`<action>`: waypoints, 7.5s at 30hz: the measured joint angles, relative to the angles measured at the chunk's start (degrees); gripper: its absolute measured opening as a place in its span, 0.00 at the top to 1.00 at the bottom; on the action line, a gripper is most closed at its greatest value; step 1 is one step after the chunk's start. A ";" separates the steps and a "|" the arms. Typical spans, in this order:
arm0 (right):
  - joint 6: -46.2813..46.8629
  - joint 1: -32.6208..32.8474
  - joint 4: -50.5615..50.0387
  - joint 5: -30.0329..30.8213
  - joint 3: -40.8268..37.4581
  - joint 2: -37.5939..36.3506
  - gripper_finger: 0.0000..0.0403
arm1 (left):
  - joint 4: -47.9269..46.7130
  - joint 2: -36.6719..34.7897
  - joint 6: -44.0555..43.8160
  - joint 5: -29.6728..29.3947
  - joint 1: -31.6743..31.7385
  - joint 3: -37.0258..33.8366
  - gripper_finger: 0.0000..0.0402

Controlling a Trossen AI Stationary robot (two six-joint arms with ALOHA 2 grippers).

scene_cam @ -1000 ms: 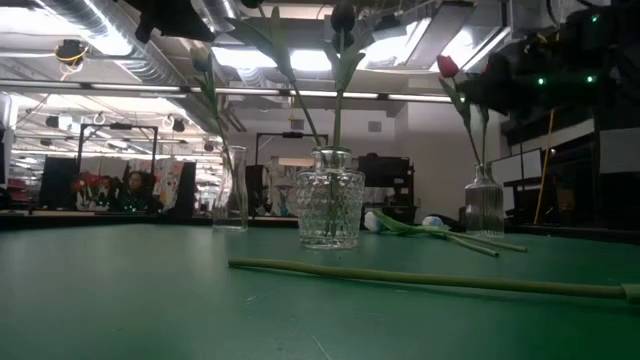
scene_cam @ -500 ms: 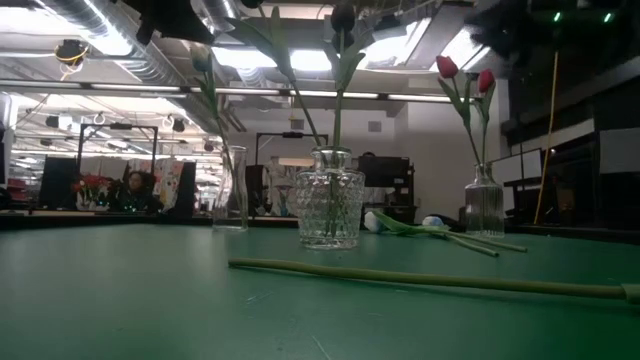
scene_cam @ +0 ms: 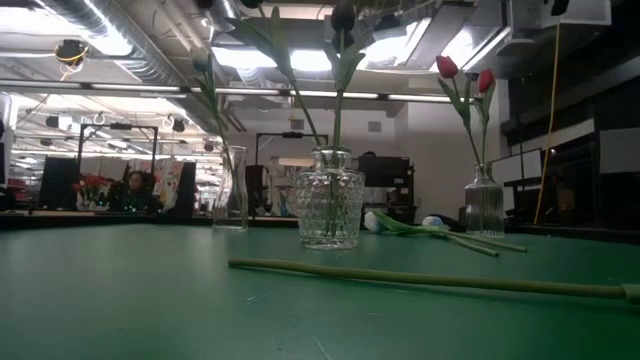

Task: Sort flowers into vase by color
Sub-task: Put the pink tulip into the top right transparent vase

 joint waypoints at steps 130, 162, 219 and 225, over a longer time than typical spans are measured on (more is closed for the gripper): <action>21.84 -0.04 -6.57 -34.38 1.48 -6.61 0.39 | 18.09 80.37 -6.01 -15.15 -22.40 35.57 0.99; 10.85 -0.07 -16.06 -24.24 15.77 -6.59 0.39 | 31.78 55.72 20.25 -41.02 -14.58 42.60 1.00; -4.78 16.49 7.68 -16.30 25.80 37.33 0.39 | 50.62 54.47 23.32 -19.57 7.52 42.53 1.00; -3.92 16.48 8.30 -16.35 25.78 39.53 0.39 | 50.29 54.47 22.73 -16.91 7.96 42.53 1.00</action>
